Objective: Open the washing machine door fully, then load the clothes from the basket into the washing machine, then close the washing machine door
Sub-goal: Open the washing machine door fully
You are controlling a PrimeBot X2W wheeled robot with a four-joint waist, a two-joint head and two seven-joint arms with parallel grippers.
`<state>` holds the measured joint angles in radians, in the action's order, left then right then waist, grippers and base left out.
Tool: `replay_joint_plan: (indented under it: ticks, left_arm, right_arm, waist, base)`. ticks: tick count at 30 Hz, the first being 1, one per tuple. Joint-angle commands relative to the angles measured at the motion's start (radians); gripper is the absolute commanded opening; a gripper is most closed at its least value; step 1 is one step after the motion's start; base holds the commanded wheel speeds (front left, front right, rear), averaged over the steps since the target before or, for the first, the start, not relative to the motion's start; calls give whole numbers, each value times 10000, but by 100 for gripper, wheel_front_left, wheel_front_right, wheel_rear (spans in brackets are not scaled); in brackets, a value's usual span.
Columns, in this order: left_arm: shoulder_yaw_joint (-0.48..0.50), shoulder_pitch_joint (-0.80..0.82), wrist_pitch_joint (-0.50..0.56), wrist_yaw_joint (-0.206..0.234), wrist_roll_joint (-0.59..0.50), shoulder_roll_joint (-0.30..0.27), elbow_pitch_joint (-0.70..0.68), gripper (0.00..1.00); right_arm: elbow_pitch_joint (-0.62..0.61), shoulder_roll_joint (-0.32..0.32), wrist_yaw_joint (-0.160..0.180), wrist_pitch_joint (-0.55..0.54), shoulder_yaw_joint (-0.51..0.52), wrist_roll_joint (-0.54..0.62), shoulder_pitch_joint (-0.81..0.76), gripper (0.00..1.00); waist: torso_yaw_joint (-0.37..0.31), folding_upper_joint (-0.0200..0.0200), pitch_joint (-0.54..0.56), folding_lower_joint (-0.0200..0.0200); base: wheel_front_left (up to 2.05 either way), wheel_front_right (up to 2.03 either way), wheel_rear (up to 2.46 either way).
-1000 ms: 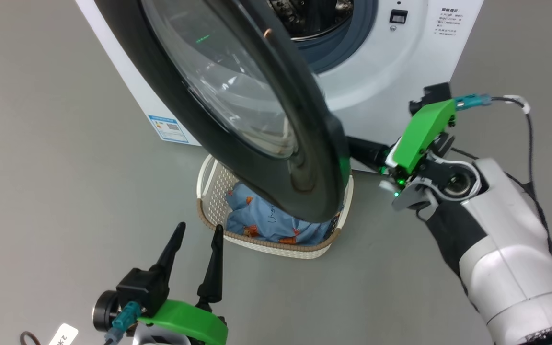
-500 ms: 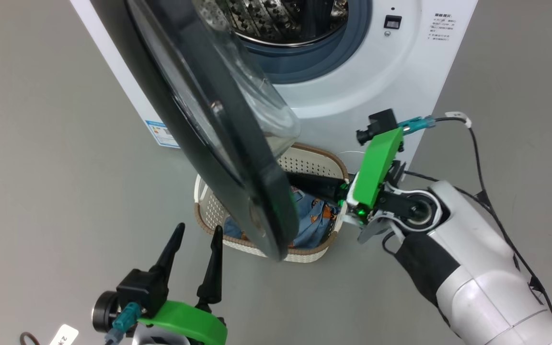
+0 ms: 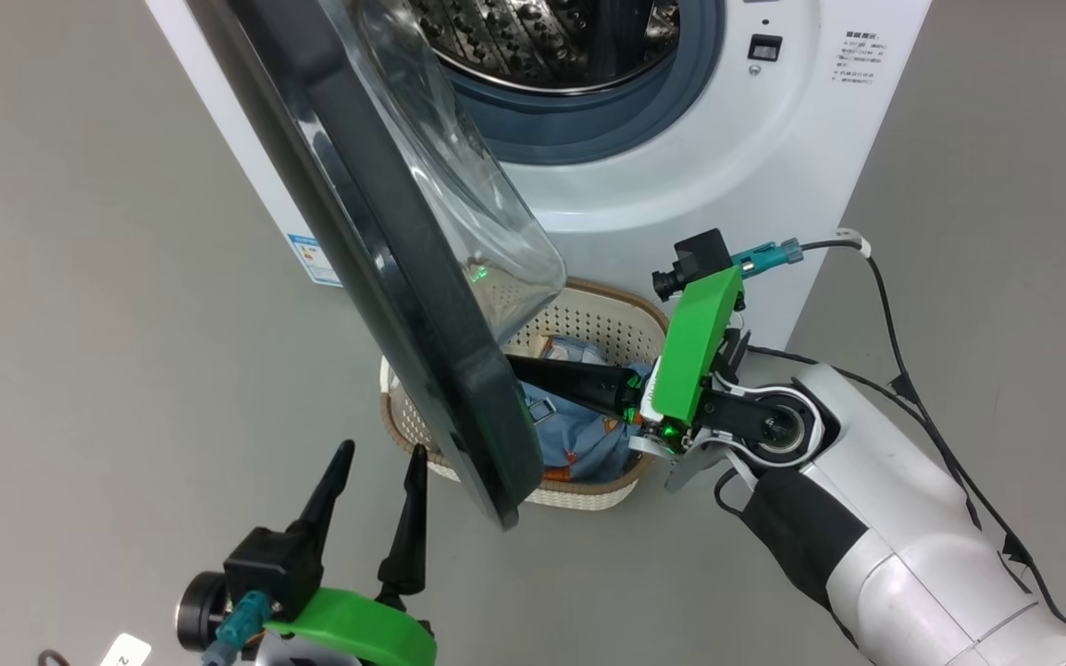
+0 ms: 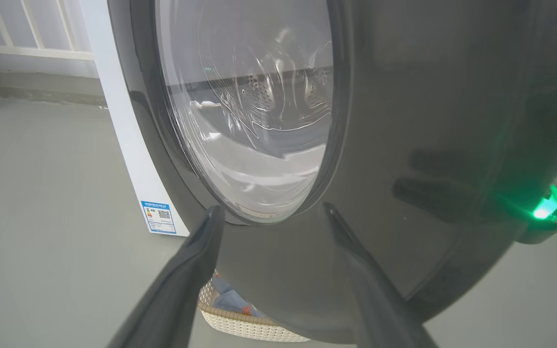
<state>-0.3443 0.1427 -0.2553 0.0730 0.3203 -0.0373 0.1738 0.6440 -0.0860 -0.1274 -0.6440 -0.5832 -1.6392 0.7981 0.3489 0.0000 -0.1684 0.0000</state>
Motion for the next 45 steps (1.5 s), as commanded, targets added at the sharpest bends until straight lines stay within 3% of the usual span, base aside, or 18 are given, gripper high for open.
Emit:
replay_joint_plan:
  ticks: [1, 9, 19, 27, 33, 38, 45]
  left_arm:
    - [374, 77, -65, -25, -102, -129, -187, 100]
    - [454, -6, -65, -20, -131, -129, -136, 100]
    - [934, -405, -65, -183, -465, -129, -56, 100]
    - [1489, -862, -65, -423, -821, -129, -17, 100]
    - [1881, -1170, -65, -449, -1054, -129, -159, 100]
    - [2143, -1291, -65, -523, -1119, -129, -291, 100]
    - [2423, -1423, -65, -530, -1096, -129, -388, 100]
  right_arm:
    - [-324, 357, -33, 51, -167, -131, -154, 0]
    - [-256, 249, -33, 610, -132, -68, -267, 0]
    - [-1001, -874, -33, 2347, 158, 879, -1422, 0]
    - [-2553, -2338, -33, 5362, -198, 3350, -3196, 0]
    - [-2587, -3098, -33, 7769, -114, 5664, -4245, 0]
    - [-2360, -3282, -33, 8781, 722, 7522, -4979, 0]
    - [-2592, -2893, -33, 8992, 2162, 9514, -5865, 0]
  waist:
    - [0, 0, 5, 0]
    - [-78, 0, 270, 0]
    - [-584, 0, 1180, 0]
    - [-1117, 0, 1962, 0]
    - [-1625, 0, 2225, 0]
    - [-1989, 0, 2298, 0]
    - [-2377, 0, 2275, 0]
  base:
    - [0, 0, 0]
    - [0, 0, 0]
    - [0, 0, 0]
    - [0, 0, 0]
    - [0, 0, 0]
    - [0, 0, 0]
    - [0, 0, 0]
